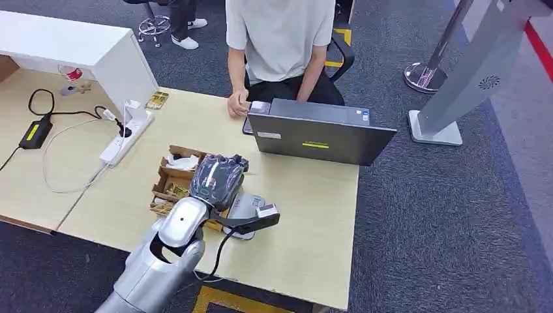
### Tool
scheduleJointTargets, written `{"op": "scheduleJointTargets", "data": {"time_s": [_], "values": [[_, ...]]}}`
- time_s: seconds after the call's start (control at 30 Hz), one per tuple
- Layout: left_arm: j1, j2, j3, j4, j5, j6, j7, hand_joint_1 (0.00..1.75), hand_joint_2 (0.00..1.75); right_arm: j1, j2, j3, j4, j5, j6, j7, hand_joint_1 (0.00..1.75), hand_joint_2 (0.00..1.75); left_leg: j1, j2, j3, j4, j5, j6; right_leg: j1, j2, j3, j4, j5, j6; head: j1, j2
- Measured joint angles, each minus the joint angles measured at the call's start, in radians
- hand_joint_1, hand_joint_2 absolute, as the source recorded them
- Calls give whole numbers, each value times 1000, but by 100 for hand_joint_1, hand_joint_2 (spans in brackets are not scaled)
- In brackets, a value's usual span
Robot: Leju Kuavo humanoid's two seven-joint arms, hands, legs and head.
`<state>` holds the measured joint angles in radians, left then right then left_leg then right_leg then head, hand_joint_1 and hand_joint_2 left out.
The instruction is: Pass the card to the sensor for recognition and then transmit it.
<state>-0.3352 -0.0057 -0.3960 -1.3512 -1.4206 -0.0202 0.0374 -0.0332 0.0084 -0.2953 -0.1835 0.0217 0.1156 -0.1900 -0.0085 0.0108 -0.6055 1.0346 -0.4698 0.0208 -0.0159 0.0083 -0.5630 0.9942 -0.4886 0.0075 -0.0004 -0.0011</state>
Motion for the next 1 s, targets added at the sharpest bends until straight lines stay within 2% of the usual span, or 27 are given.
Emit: {"op": "scheduleJointTargets", "data": {"time_s": [0.27, 0.57, 1.0], "values": [[27, 8, 0, 36, 0, -1, -12, 175, 175, 0, 0, 0, 0, 2, 12, -28, 0, 0, 0, 0, 0, 0, 0, 0, 0, 0, 0, 0, 0, 0, 0, 0], [50, 11, 0, 78, 55, -37, -73, 175, 175, 0, 0, -7, 0, -5, 28, -51, 0, 0, 0, 0, 0, 0, 0, 0, 0, 0, 0, 0, 0, 0, 0, 0], [69, 21, -1, 114, 82, -64, -89, 175, 175, 0, 0, -33, 0, -20, 41, -53, 0, 0, 0, 0, 0, 0, 0, 0, 0, 0, 0, 0, 0, 0, 0, 0]]}}
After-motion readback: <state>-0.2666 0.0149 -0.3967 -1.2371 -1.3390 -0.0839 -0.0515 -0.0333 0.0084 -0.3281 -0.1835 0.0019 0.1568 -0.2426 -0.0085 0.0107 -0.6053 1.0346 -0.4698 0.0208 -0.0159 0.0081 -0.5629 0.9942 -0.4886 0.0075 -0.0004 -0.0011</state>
